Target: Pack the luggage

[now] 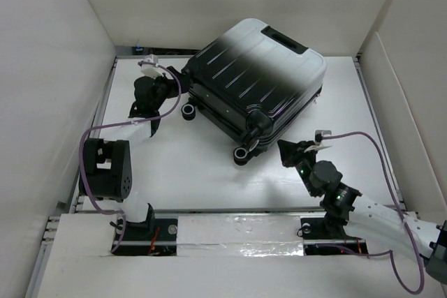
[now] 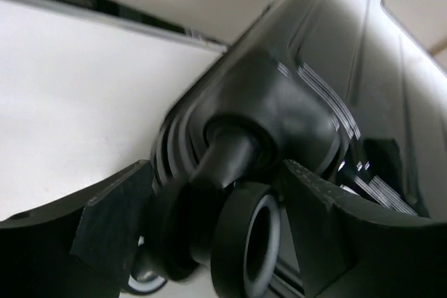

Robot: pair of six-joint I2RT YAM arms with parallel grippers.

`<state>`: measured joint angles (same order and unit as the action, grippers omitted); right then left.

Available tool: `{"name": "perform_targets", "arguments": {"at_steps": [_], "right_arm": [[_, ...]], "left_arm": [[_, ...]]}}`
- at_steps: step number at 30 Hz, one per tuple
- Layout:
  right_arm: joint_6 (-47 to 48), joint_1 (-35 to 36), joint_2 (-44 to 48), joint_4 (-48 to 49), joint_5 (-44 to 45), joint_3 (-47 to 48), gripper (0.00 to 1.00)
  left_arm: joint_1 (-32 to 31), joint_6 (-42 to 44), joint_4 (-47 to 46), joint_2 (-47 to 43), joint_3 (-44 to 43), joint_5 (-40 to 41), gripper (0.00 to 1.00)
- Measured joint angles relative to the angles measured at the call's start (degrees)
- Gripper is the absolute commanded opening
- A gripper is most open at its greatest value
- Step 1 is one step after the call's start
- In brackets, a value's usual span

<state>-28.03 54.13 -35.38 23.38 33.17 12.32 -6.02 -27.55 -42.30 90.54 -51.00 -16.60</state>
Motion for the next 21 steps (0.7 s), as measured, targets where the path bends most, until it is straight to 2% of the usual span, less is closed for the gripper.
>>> {"name": "perform_targets", "arguments": {"at_steps": [3,4,7,10,11,13,18,19,21], "right_arm": [[0.07,-4.96,0.68,-3.41,-2.23,0.02,0.12],[0.17,-5.90,0.70,-4.17,-3.23,0.02,0.17],[0.55,-7.02,0.55,-5.44,-5.77,0.02,0.23],[1.05,-7.37,0.11,-5.33,-7.74,0.02,0.32],[1.14,-7.48,-0.13,-5.33,-8.24,0.02,0.34],[1.27,-7.93,-0.68,-5.33,-9.11,0.02,0.38],[1.51,-9.62,-0.63,-5.38,-10.78,0.02,0.40],[1.68,-10.12,-0.61,-5.44,-11.26,0.07,0.40],[1.90,-11.56,-0.61,-5.49,-12.15,0.13,0.40]], "left_arm": [[-0.42,0.11,1.53,0.94,0.61,-0.11,0.73],[-0.37,0.15,2.08,1.03,0.83,0.09,0.74],[-0.37,0.59,2.78,1.05,1.16,0.79,0.74],[-0.37,1.36,2.97,1.05,1.14,0.59,0.70],[-0.37,1.60,3.26,1.14,1.01,0.50,0.64],[-0.35,1.97,3.85,1.57,0.31,0.39,0.60],[-0.28,3.15,6.10,3.19,-2.56,-0.15,0.34],[-0.26,3.56,6.67,3.82,-3.58,-0.42,0.25],[-0.26,4.28,6.91,5.01,-4.98,-0.90,0.15]]}}
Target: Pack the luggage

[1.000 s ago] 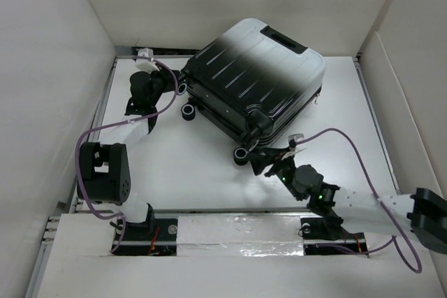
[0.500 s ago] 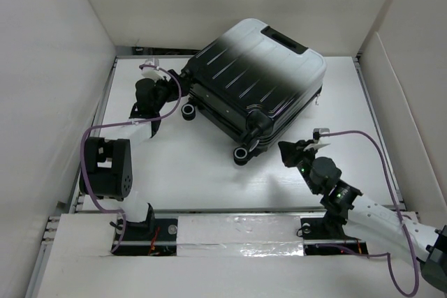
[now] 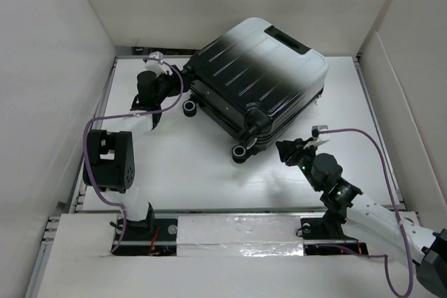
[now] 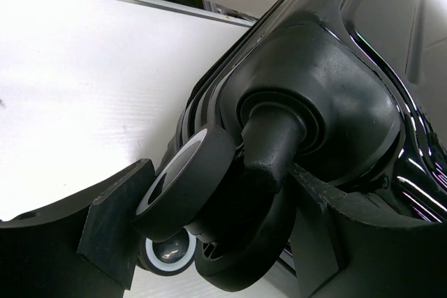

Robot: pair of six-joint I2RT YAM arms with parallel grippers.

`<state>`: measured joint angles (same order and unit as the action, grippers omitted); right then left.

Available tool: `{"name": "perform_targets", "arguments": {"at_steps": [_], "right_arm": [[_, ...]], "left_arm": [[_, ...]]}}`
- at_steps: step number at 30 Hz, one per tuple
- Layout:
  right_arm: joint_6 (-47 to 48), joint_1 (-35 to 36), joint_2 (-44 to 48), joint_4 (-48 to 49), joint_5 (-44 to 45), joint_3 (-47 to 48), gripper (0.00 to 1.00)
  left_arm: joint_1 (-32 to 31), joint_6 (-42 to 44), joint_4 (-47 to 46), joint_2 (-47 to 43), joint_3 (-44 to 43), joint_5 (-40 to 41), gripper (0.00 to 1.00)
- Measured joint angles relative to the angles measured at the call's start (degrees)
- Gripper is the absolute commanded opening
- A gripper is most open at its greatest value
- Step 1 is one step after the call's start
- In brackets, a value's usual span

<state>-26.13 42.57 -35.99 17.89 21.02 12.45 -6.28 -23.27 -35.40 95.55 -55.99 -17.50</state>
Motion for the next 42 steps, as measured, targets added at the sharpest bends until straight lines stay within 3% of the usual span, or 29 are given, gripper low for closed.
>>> {"name": "perform_targets", "arguments": {"at_steps": [2,8,14,27,32,34,42], "right_arm": [[0.39,-1.33,-0.02,-0.07,-1.01,0.15,0.40],[0.63,-4.48,-0.81,-0.11,-3.37,0.24,0.42],[0.70,-9.79,-2.34,-1.20,-5.79,1.44,0.42],[3.39,-22.08,4.66,-10.99,-0.35,2.82,0.45],[5.01,-30.23,-0.92,-9.84,-2.51,5.57,0.36],[5.60,-32.46,-4.04,-8.41,-4.31,6.75,0.26],[9.14,-37.44,-17.07,-6.97,-11.67,14.01,0.25]], "left_arm": [[0.00,0.39,-0.13,0.68,-0.63,-0.42,0.00],[0.00,0.81,-1.42,0.76,-0.13,-0.68,0.00],[-3.10,0.48,-6.27,-5.42,8.35,5.86,0.00],[-21.33,0.26,-7.98,-25.38,27.10,19.47,0.00],[-31.47,0.92,-3.45,-33.86,29.42,22.64,0.00],[-34.80,1.40,-2.01,-36.44,29.94,24.70,0.00],[-45.53,1.99,1.05,-40.06,33.18,34.16,0.00]]}}
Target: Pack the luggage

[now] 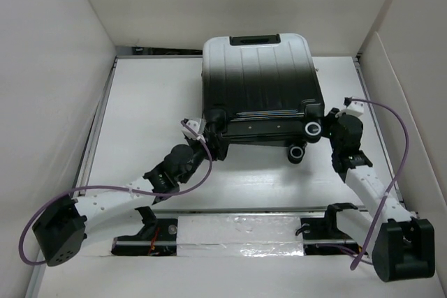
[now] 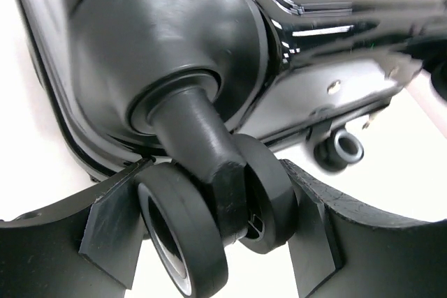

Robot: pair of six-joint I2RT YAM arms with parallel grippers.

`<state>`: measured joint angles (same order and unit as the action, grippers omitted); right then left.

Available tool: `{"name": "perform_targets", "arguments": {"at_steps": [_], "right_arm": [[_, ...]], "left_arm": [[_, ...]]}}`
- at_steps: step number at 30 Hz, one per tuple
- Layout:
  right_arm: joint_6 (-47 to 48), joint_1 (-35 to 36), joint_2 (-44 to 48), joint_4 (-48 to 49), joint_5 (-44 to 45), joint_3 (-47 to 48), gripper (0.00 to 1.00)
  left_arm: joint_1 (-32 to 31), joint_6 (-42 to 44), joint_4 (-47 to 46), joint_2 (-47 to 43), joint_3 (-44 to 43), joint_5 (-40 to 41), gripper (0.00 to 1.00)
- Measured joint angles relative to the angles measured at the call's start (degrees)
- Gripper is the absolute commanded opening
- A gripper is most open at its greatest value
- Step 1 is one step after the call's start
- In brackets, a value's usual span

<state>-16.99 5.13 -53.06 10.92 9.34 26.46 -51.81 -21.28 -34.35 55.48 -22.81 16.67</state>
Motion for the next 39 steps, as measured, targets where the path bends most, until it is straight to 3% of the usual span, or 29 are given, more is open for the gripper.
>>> {"name": "perform_targets", "arguments": {"at_steps": [1,2,3,4,8,9,10,12,13,16,18,21,22,25,30,39], "right_arm": [[0.15,-0.33,-1.16,-0.07,-0.59,0.98,0.31],[0.26,-0.37,-1.38,-0.15,-0.70,1.31,0.31],[0.13,-0.39,-0.74,-0.98,-0.94,1.31,0.44],[0.04,-0.42,1.18,-1.55,-0.83,1.01,0.48],[0.04,-0.11,17.75,-4.13,0.48,-3.56,0.51],[-0.28,0.68,22.34,-5.55,-0.15,-4.72,0.48],[-0.83,1.07,26.34,-6.95,-0.46,-6.01,0.31],[-2.54,1.40,32.87,-7.98,-1.05,-8.26,0.06],[-3.34,1.64,35.45,-7.10,-1.79,-9.44,0.00],[-5.09,1.79,39.95,-3.74,-4.46,-14.49,0.00],[-4.81,1.84,36.83,-1.60,-8.17,-16.70,0.00],[-3.26,2.12,27.15,0.57,-12.17,-17.05,0.17],[-2.64,2.12,23.93,1.33,-13.16,-16.98,0.27],[-1.62,1.95,17.18,5.86,-14.71,-17.49,0.35],[-0.04,1.68,9.14,15.08,-16.09,-17.97,0.36],[0.24,1.38,-1.07,33.90,-18.45,-21.81,0.27]], "left_arm": [[-1.20,0.07,0.48,-0.13,0.28,1.44,0.00],[-2.43,0.22,1.18,-0.35,0.52,2.97,0.00],[-3.39,0.26,1.77,-0.63,0.72,3.93,0.00],[-4.26,0.35,2.47,-0.96,0.74,4.94,0.00],[-6.25,0.20,3.74,-1.97,0.70,6.93,0.00],[-6.73,0.13,3.72,-1.97,0.42,7.02,0.00],[-7.02,0.11,3.80,-1.99,0.24,7.15,0.00],[-7.34,0.07,4.70,-1.97,-0.22,7.30,0.00],[-7.34,0.09,5.14,-1.95,-0.50,7.21,0.00],[-7.28,0.24,6.16,-1.95,-1.57,7.39,0.00],[-6.58,0.28,6.73,-1.90,-2.27,6.97,0.00],[-5.14,0.24,7.13,-1.86,-3.02,5.44,0.00],[-4.66,0.24,7.30,-1.86,-3.17,4.81,0.00],[-3.67,0.28,7.54,-1.86,-3.21,3.80,0.00],[-2.67,0.26,7.15,-1.01,-3.28,2.56,0.00],[-1.55,0.28,6.34,0.00,-3.30,1.25,0.00]]}}
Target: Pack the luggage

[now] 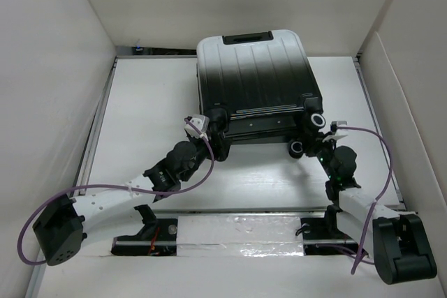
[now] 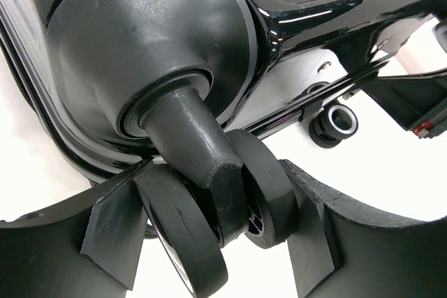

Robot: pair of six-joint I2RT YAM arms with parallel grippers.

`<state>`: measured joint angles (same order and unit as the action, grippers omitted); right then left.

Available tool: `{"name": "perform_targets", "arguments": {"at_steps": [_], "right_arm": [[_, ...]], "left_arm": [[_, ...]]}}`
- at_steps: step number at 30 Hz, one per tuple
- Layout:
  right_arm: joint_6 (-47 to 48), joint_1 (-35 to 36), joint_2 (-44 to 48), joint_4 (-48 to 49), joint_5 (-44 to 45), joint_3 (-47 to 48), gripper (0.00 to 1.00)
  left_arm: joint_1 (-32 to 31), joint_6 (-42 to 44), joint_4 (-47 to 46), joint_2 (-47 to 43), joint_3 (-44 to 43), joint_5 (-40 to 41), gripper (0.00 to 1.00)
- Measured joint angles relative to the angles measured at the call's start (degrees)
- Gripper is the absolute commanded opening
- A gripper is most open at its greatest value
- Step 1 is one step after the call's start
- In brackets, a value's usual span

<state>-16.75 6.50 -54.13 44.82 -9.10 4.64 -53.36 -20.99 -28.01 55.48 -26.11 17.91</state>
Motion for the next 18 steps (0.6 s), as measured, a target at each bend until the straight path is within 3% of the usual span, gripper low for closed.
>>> {"name": "perform_targets", "arguments": {"at_steps": [4,6,10,18], "right_arm": [[-0.04,0.26,0.52,2.29,0.26,-1.01,0.17],[-0.13,0.28,-0.44,3.21,0.79,-1.05,0.17],[-0.52,0.28,-3.17,6.23,0.90,-1.05,0.30],[-1.31,0.33,-4.33,8.63,1.14,-1.49,0.35]], "left_arm": [[0.13,-0.02,-0.13,0.11,0.00,-0.28,0.00],[0.13,-0.02,-0.37,0.46,0.00,-0.35,0.00],[0.13,-0.02,-0.42,1.11,-0.33,-0.57,0.00],[0.35,-0.02,-0.39,1.92,-0.81,-0.96,0.00]]}}
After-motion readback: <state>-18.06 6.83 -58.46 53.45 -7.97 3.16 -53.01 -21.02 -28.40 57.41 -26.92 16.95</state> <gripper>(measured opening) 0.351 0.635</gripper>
